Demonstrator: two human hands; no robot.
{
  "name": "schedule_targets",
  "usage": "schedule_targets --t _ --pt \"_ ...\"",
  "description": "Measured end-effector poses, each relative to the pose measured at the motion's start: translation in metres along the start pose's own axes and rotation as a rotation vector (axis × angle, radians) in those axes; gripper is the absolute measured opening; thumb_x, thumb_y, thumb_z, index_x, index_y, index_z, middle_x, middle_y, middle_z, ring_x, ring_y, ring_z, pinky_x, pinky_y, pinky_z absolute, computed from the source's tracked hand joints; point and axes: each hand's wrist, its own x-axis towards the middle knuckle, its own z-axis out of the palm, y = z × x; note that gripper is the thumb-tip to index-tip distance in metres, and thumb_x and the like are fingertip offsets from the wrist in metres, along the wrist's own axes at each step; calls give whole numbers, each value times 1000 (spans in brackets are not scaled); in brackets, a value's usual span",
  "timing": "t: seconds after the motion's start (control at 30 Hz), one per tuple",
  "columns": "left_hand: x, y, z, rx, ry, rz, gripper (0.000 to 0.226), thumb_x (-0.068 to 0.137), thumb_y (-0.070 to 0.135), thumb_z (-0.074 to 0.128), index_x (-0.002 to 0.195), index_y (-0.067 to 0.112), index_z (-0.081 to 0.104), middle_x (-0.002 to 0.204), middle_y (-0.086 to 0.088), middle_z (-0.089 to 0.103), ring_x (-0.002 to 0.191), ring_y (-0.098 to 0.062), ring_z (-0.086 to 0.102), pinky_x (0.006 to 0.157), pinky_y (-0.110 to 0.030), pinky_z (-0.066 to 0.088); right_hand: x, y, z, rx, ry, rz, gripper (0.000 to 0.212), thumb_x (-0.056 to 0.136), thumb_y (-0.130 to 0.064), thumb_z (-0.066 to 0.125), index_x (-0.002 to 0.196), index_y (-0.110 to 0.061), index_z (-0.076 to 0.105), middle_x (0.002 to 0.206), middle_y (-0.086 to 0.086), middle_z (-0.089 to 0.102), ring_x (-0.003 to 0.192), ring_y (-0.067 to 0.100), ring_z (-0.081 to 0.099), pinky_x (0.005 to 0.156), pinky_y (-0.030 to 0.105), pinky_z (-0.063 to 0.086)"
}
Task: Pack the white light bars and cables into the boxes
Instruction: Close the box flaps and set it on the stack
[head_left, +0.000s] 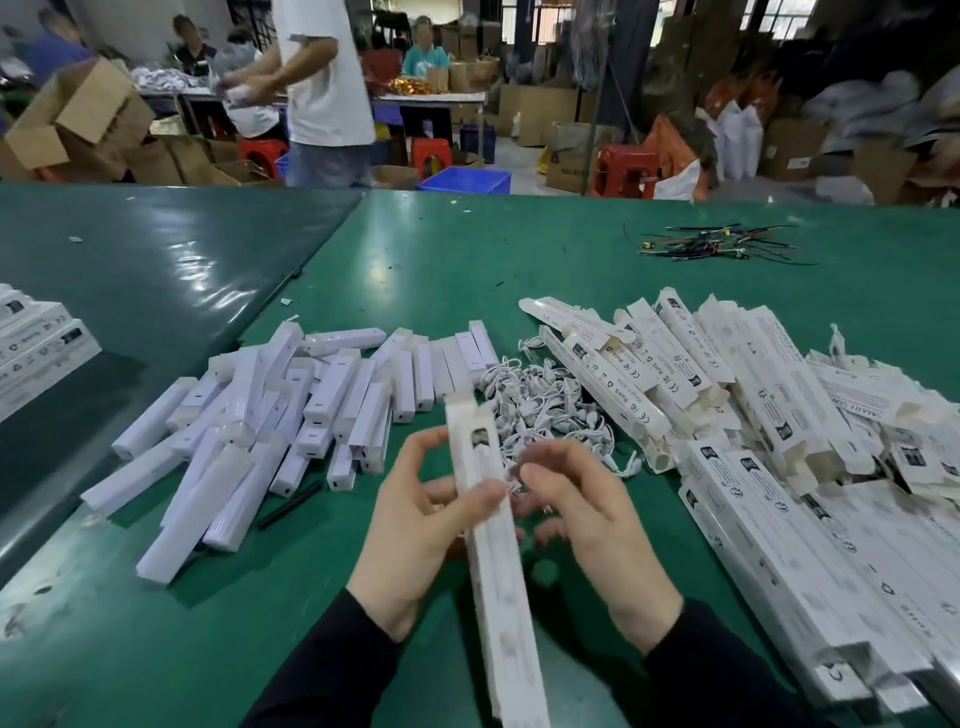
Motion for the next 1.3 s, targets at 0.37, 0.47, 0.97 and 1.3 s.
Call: schedule_targets --t 0.37,0.47,0.97,1.3 --pt "-8 -2 9 72 -194 19 57 75 5 74 122 23 48 91 -28 71 76 -35 73 68 -46 60 -1 -5 -5 28 -94 -90 26 81 -22 67 106 -29 67 102 17 66 80 15 65 64 25 52" --pt "-10 -2 12 44 -185 4 58 73 5 75 121 20 47 90 -28 71 72 -35 73 62 -41 59 -1 -6 -5 12 -85 -83 21 81 -22 68 102 -25 68 98 24 63 78 17 63 63 26 52" --pt "-14 -2 13 98 -299 -64 43 79 2 70 115 10 49 83 -30 70 65 -35 71 57 -40 58 3 -8 -6 115 -1 134 33 78 -51 72 94 -22 75 81 4 73 71 20 63 57 27 49" --pt "-15 -6 12 112 -313 -81 41 84 9 69 111 27 44 84 -35 64 63 -33 70 52 -34 56 4 -11 -11 93 -14 170 16 87 -19 65 91 -19 80 82 4 75 74 12 65 63 22 53"
